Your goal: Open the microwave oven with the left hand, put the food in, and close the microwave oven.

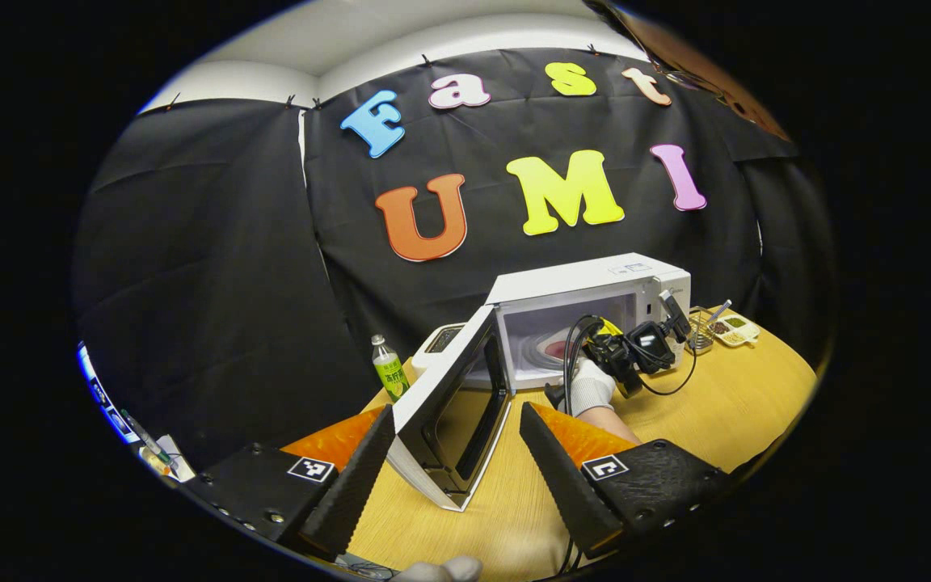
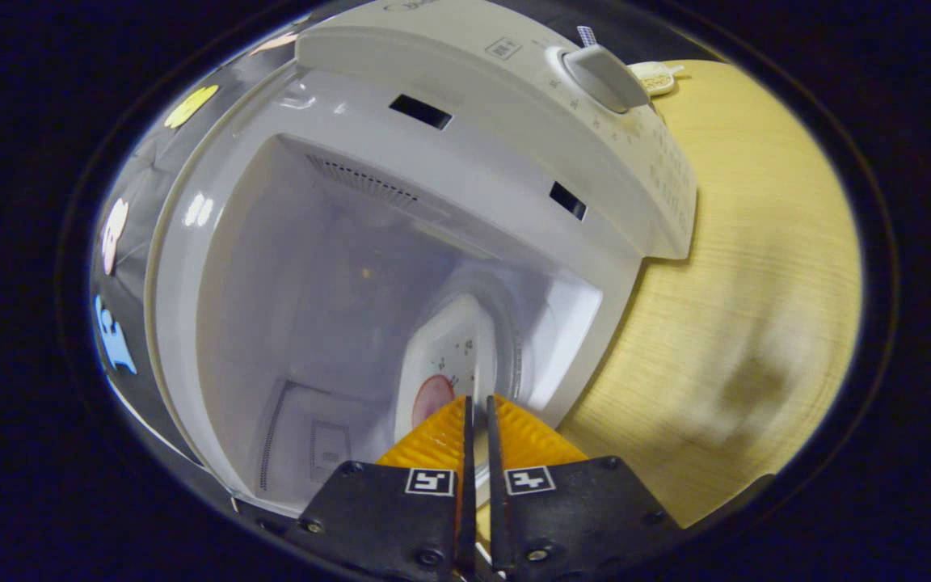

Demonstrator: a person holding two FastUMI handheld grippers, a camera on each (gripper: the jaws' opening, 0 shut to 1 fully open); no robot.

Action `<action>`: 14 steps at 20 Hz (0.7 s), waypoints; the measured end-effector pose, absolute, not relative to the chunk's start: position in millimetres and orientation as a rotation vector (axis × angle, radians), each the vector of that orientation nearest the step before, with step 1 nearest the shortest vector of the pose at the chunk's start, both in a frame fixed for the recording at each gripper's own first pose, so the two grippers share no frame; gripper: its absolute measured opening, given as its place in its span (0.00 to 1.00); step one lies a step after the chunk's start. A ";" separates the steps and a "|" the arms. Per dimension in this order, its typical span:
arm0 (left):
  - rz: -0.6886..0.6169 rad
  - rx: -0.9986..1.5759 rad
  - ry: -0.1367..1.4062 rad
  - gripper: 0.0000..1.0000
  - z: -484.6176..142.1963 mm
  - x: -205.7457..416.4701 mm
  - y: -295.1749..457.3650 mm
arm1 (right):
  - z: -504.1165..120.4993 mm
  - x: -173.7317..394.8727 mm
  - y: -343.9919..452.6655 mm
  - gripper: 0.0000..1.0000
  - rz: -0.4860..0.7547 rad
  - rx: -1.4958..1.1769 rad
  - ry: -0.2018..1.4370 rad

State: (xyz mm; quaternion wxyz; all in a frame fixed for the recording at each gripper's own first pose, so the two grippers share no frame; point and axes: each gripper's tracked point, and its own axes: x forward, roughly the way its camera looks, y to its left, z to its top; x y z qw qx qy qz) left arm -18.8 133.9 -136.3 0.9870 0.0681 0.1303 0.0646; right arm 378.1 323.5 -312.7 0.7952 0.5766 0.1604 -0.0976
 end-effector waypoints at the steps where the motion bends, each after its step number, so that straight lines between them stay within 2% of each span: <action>1: 0.129 0.135 0.266 0.95 -136.7 -19.1 135.1 | -310.1 371.7 324.3 0.12 -0.196 1.233 0.350; 2: 0.125 0.137 0.265 0.95 -135.9 -19.7 135.1 | -307.1 363.6 319.7 0.36 -0.199 1.198 0.350; 3: 0.124 0.140 0.260 0.95 -132.8 -21.0 137.6 | -298.0 352.0 310.9 0.51 -0.206 1.132 0.328; 4: 0.121 0.141 0.253 0.95 -128.5 -20.0 138.4 | -287.4 342.6 304.6 0.46 -0.208 1.045 0.311; 5: 0.116 0.142 0.241 0.95 -121.9 -18.2 139.3 | -273.8 330.5 300.2 0.60 -0.193 0.985 0.291; 6: 0.111 0.142 0.230 0.95 -116.1 -16.4 140.3 | -253.7 318.5 296.4 0.83 -0.164 0.942 0.268; 7: 0.105 0.141 0.220 0.95 -110.8 -13.6 141.4 | -238.3 306.7 295.1 0.81 -0.139 0.905 0.262; 8: 0.099 0.137 0.204 0.95 -103.8 -11.4 142.2 | -225.1 294.1 292.4 0.83 -0.108 0.868 0.262; 9: 0.093 0.132 0.193 0.95 -98.2 -10.2 143.0 | -213.1 280.1 286.2 0.98 -0.084 0.808 0.262; 10: 0.092 0.127 0.182 0.95 -92.5 -9.1 145.8 | -200.9 264.4 274.7 0.99 -0.081 0.738 0.261; 11: 0.086 0.118 0.171 0.95 -88.5 -6.9 147.4 | -188.4 250.9 260.8 0.88 -0.080 0.667 0.240; 12: 0.082 0.111 0.160 0.95 -84.9 -5.1 147.9 | -175.4 235.9 252.9 1.00 -0.060 0.605 0.230; 14: 0.069 0.104 0.140 0.95 -80.6 -1.2 151.8 | -156.0 202.7 236.9 1.00 -0.015 0.492 0.228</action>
